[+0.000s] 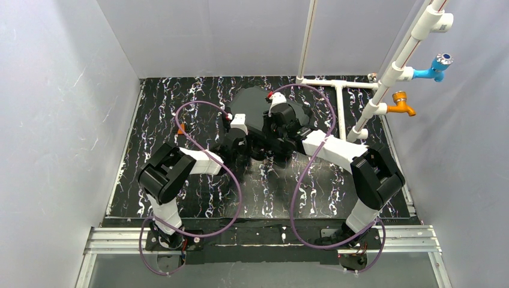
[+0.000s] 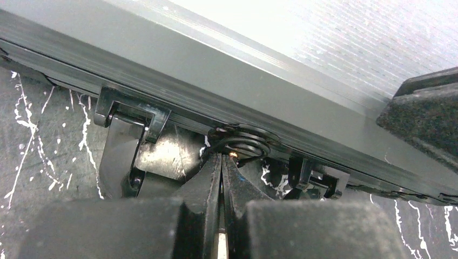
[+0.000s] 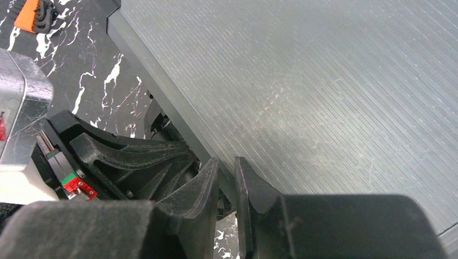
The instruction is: Pack up texas hold em set
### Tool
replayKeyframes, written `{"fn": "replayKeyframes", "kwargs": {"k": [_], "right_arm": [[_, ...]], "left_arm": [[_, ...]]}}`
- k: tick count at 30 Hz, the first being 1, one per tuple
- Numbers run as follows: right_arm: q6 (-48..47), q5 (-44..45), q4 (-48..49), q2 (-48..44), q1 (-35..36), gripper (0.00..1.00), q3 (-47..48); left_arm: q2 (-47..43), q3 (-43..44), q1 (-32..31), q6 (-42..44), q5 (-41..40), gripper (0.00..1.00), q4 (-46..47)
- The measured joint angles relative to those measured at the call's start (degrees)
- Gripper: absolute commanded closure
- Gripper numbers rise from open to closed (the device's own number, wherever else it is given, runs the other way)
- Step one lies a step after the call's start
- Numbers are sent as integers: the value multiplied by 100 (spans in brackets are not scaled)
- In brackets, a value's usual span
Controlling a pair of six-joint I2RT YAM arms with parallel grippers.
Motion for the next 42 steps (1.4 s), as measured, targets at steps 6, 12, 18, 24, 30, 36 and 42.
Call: {"fn": "replayKeyframes", "kwargs": {"k": [6, 12, 18, 24, 30, 36, 42], "right_arm": [[-24, 155, 28, 11, -52, 75, -4], [-63, 251, 33, 15, -92, 75, -4], [-98, 328, 26, 17, -116, 75, -4], [-105, 334, -28, 17, -116, 75, 33], [-107, 376, -251, 17, -116, 75, 155], [-122, 417, -691, 17, -116, 74, 356], [-166, 433, -997, 9, -116, 72, 490]], "left_arm": [[234, 142, 13, -85, 0, 100, 219], [400, 356, 17, -94, -31, 100, 192], [483, 584, 17, -74, -103, 100, -33], [291, 564, 22, -50, -142, 100, -470], [-374, 380, 22, 35, -129, 100, -964], [-1141, 339, 22, 142, -129, 100, -1145], [-1930, 153, 22, 284, -133, 98, -1351]]}}
